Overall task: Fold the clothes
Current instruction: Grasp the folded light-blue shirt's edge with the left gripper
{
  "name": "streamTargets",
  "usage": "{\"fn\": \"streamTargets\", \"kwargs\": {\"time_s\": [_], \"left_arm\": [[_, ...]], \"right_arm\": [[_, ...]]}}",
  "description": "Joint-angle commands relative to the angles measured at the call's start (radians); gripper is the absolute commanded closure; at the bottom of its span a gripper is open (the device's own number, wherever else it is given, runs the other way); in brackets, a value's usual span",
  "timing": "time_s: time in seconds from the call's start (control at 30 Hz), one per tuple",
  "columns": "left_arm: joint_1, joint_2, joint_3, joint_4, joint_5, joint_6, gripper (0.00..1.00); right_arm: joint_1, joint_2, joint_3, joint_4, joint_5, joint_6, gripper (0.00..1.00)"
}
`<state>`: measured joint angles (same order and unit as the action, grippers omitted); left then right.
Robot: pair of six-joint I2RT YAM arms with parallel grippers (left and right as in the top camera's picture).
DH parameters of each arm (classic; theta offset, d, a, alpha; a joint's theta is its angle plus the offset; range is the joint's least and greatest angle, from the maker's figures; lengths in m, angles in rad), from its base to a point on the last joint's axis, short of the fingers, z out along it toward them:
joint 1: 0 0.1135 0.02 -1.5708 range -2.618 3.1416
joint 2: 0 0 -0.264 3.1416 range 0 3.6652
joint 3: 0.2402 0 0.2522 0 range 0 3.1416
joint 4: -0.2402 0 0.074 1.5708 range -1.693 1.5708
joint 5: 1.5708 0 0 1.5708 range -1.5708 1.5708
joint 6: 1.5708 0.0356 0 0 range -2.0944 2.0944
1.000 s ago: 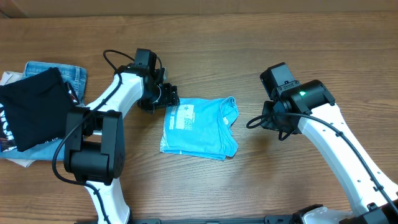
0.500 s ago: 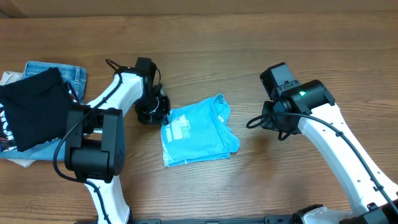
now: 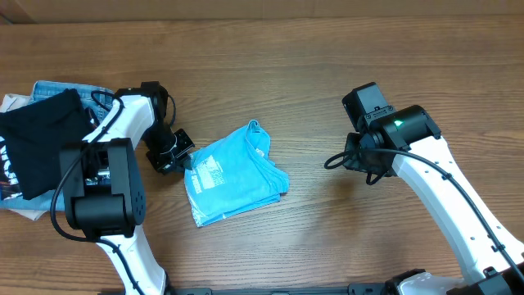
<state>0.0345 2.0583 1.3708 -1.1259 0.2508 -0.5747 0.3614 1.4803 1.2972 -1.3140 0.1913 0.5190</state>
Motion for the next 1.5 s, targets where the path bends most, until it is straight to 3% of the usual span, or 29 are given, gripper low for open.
{"fn": "streamTargets", "kwargs": {"time_s": [0.0, 0.23, 0.27, 0.33, 0.47, 0.57, 0.7, 0.87, 1.23, 1.47], "left_arm": [[-0.002, -0.014, -0.001, -0.003, -0.016, -0.039, 0.94], [-0.002, -0.182, 0.0, 0.003, -0.124, -0.013, 0.82], [-0.002, -0.214, 0.001, 0.008, -0.129, -0.003, 0.76], [-0.002, -0.277, 0.001, 0.048, -0.113, 0.035, 0.54], [-0.016, -0.339, 0.001, 0.193, 0.023, 0.252, 0.23], [-0.036, -0.322, 0.001, 0.267, 0.154, 0.417, 0.19], [-0.05, -0.244, 0.001, 0.314, 0.274, 0.566, 0.14], [-0.055, -0.112, 0.019, 0.348, 0.437, 0.702, 0.14], [-0.135, 0.093, 0.079, 0.31, 0.438, 0.774, 0.12], [-0.21, 0.13, 0.077, 0.18, 0.193, 0.781, 0.21]], "right_arm": [[-0.004, -0.006, 0.019, 0.011, 0.011, -0.002, 0.58], [-0.004, -0.006, 0.019, 0.024, 0.018, -0.002, 0.57], [-0.004, -0.006, 0.019, 0.026, 0.018, -0.002, 0.57], [-0.004, -0.006, 0.019, 0.026, 0.018, -0.002, 0.57], [-0.004, -0.006, 0.019, 0.026, 0.018, -0.002, 0.57], [-0.004, -0.006, 0.019, 0.025, 0.017, -0.002, 0.57], [-0.004, -0.006, 0.019, 0.02, -0.001, -0.002, 0.57], [-0.004, -0.006, 0.019, 0.02, -0.002, -0.002, 0.57], [-0.004, -0.006, 0.019, 0.018, -0.002, -0.002, 0.57], [-0.004, -0.006, 0.019, 0.018, -0.001, -0.002, 0.57]]}}
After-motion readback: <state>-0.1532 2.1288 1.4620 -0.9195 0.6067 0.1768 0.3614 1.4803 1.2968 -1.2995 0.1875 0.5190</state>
